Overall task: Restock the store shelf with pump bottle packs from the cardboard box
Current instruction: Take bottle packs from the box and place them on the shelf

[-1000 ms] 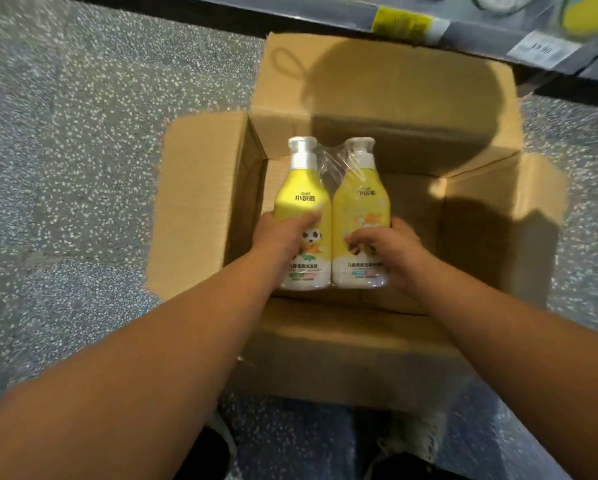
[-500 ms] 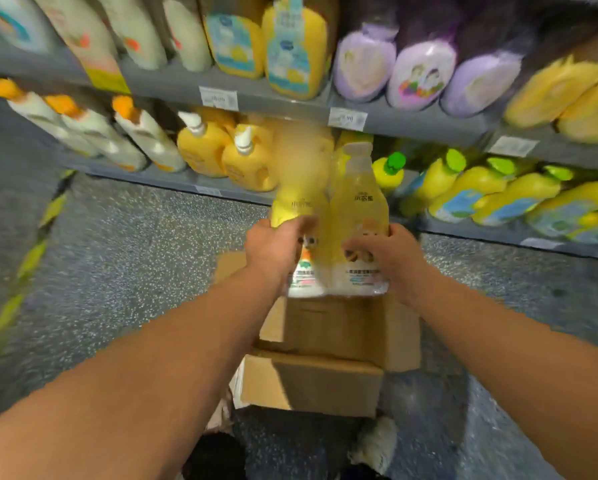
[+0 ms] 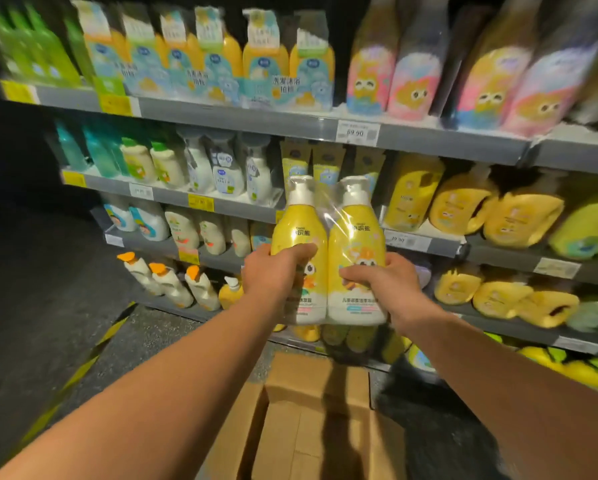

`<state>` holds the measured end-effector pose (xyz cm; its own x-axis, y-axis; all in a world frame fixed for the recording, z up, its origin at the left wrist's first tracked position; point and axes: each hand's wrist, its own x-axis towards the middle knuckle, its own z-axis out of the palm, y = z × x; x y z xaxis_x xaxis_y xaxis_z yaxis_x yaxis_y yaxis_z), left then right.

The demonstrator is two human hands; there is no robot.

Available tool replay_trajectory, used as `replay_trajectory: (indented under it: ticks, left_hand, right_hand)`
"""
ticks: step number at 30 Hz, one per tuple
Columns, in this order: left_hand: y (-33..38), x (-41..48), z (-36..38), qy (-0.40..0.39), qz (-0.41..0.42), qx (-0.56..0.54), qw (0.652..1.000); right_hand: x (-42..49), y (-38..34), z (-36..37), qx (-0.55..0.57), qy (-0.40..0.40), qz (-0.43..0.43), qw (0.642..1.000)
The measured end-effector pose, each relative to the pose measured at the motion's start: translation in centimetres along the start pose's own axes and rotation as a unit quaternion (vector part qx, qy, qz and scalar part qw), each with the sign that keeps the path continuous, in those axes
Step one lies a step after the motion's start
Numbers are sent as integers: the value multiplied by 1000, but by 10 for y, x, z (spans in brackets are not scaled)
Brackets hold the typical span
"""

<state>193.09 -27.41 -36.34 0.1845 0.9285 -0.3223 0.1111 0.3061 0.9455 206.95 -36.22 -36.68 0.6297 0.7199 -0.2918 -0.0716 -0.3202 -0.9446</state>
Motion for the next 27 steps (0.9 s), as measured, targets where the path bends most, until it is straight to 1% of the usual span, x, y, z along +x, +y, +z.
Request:
replay_trajectory:
  ticks: [7, 16, 23, 27]
  left_hand:
    - [76, -3, 7, -33, 60, 7, 998]
    - [163, 20, 13, -113, 122, 34, 985]
    - [188, 38, 32, -119, 132, 39, 983]
    - [195, 44, 58, -108, 123, 30, 986]
  right_hand:
    - [-7, -71, -14, 24, 47, -29, 998]
    - [-3, -151, -14, 26, 132, -85, 987]
    - [15, -173, -26, 18, 143, -98, 985]
    - [32, -186, -46, 28, 105, -114, 988]
